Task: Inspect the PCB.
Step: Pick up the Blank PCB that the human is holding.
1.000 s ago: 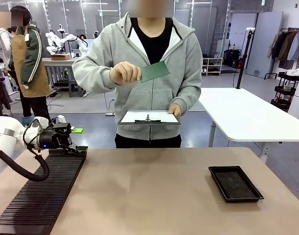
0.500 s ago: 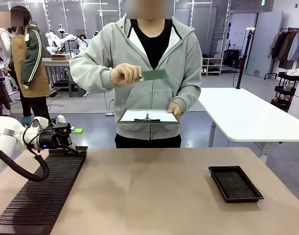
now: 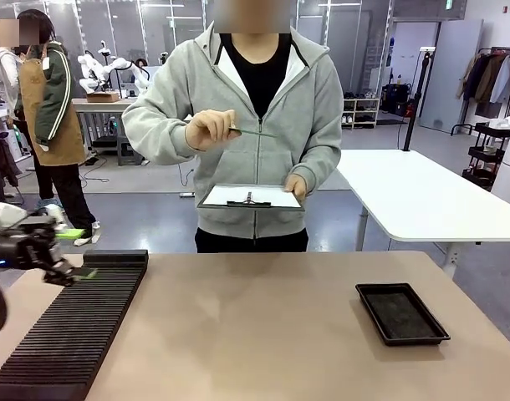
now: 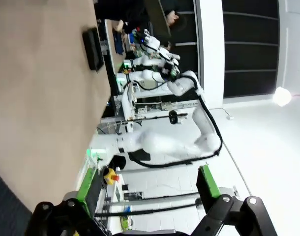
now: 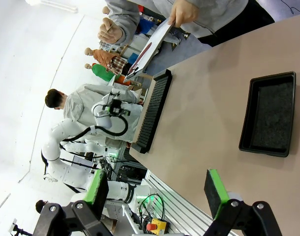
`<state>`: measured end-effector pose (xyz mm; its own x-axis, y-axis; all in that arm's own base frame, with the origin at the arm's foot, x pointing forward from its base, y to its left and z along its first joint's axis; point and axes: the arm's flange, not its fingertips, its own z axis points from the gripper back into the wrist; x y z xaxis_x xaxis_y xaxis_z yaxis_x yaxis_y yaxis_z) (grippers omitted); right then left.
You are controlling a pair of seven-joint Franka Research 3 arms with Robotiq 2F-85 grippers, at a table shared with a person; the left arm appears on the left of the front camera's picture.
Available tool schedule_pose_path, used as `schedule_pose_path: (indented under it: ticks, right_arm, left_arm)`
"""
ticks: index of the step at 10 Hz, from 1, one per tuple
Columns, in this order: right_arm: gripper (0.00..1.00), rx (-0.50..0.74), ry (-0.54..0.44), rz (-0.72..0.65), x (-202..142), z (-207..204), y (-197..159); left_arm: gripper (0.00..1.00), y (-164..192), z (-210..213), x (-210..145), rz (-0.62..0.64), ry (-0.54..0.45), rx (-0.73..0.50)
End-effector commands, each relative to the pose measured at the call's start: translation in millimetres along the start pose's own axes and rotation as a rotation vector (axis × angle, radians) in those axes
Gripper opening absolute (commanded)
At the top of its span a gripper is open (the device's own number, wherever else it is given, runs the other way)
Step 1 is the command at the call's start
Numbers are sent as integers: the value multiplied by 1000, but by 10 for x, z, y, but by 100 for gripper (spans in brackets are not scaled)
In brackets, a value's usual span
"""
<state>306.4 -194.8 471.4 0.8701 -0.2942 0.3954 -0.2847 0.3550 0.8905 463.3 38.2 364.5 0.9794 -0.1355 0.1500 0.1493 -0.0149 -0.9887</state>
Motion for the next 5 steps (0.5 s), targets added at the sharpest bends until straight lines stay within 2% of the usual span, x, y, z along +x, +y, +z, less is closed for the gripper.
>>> schedule_pose_path:
  ticks: [1, 3, 4, 5]
  right_arm:
    - [100, 5, -3, 5, -4, 9, 14]
    - [100, 5, -3, 5, -4, 9, 14]
    - [100, 5, -3, 5, -4, 9, 14]
    - [100, 5, -3, 5, -4, 9, 14]
  left_arm:
    - [100, -262, 61, -412, -58, 3, 18]
    - [100, -399, 122, -860, -110, -44, 0]
    - [100, -438, 108, -1118, -85, -121, -3]
    - [100, -479, 125, -1334, -131, -132, 35]
